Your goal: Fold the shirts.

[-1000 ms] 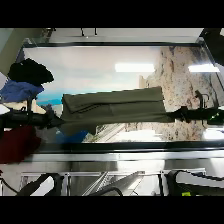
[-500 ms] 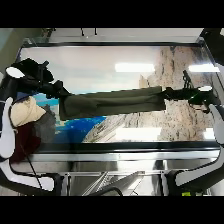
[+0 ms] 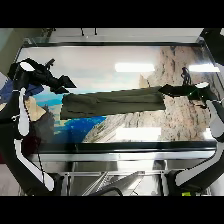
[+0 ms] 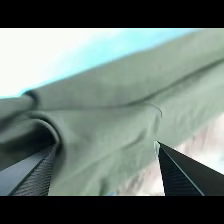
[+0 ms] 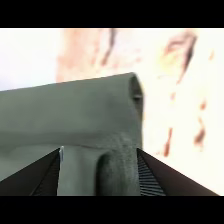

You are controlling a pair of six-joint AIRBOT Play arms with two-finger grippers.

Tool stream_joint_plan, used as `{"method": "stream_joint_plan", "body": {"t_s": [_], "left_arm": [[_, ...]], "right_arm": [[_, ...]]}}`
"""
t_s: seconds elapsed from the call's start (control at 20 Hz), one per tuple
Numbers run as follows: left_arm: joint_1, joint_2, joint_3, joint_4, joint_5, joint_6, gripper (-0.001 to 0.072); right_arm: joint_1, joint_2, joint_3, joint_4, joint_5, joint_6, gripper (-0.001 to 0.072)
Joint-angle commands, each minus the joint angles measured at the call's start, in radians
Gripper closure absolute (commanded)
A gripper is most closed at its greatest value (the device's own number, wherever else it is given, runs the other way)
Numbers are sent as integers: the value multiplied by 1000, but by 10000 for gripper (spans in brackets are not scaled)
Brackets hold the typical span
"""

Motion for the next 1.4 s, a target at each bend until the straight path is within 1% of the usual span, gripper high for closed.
{"method": "stream_joint_plan", "body": {"t_s": [0.0,0.1,0.3,0.35,0.4,0.45,0.5,0.55,0.6,0.65,0.8,0.95,1.05,1.1,1.2,1.25,1.35], "left_arm": [[19,-14,112,32,-32,-40,6],[31,25,80,29,-31,-48,6],[41,84,43,28,-53,-56,7],[39,93,43,24,-61,-58,21],[31,101,43,9,-69,-57,176],[20,107,43,11,-74,-56,335],[3,108,44,11,-76,-56,468],[-21,104,43,13,-74,-56,538],[-48,98,43,13,-75,-56,614],[-84,89,43,13,-74,-56,688],[-232,38,43,13,-53,-57,686],[-431,-51,43,13,50,-57,686],[-560,-117,44,13,171,-57,687],[-620,-147,44,12,259,-58,687],[-712,-193,44,13,441,-82,686],[-749,-212,44,11,516,-107,687],[-804,-236,46,6,593,-148,686]], "right_arm": [[-25,-27,37,-92,32,70,178],[-26,-67,37,-88,86,70,178],[-24,-126,37,71,191,22,183],[-24,-131,37,77,210,20,191],[-24,-135,37,78,228,21,214],[-24,-138,37,78,245,20,335],[-24,-140,37,78,258,20,452],[-24,-140,39,82,267,13,591],[-24,-139,46,97,282,8,689],[-24,-137,58,113,300,8,689],[-26,-92,119,117,363,16,690],[-26,-18,186,118,437,45,690],[-26,33,230,118,515,80,690],[-26,56,251,118,556,93,690],[-26,103,280,118,618,112,690],[-26,128,290,118,642,122,690],[-40,174,307,124,667,122,690]]}}
